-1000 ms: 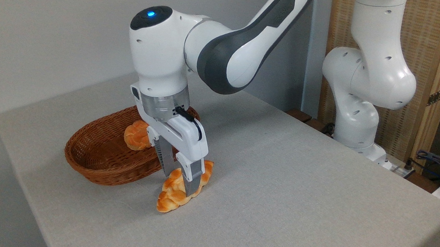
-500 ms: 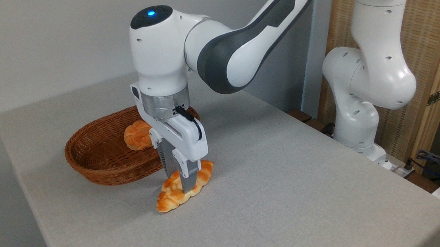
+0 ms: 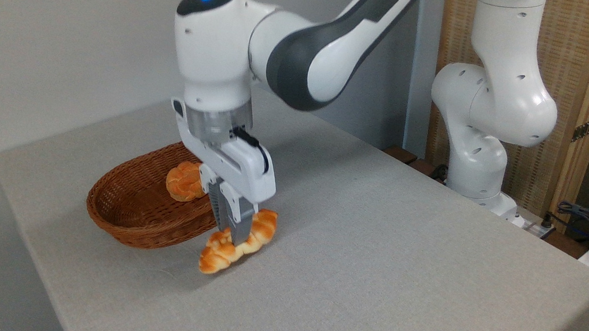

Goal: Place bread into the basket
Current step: 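Lift the braided loaf and carry it over the basket, then lower the loaf into the basket and open the gripper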

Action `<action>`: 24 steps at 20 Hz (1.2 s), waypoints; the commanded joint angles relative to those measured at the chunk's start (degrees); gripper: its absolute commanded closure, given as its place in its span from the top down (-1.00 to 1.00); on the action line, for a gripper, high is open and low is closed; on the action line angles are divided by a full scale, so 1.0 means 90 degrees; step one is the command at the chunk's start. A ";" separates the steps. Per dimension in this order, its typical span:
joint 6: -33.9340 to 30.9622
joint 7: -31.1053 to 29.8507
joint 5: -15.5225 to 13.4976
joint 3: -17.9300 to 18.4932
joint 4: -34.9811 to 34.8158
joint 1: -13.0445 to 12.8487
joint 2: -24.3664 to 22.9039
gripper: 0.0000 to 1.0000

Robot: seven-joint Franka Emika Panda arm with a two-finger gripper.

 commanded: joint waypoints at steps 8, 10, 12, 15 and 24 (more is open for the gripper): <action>0.0060 0.0145 -0.1306 -0.0372 0.0495 -0.0103 -0.0444 0.12; 0.0090 0.0067 -0.1345 -0.0577 0.0504 -0.0103 -0.0415 0.41; 0.0138 -0.0196 -0.1336 -0.0821 0.0504 -0.0103 -0.0386 0.91; 0.0168 -0.0246 -0.1287 -0.1036 0.0504 -0.0103 -0.0289 1.00; 0.0168 -0.0236 -0.1267 -0.1105 0.0504 -0.0103 -0.0210 1.00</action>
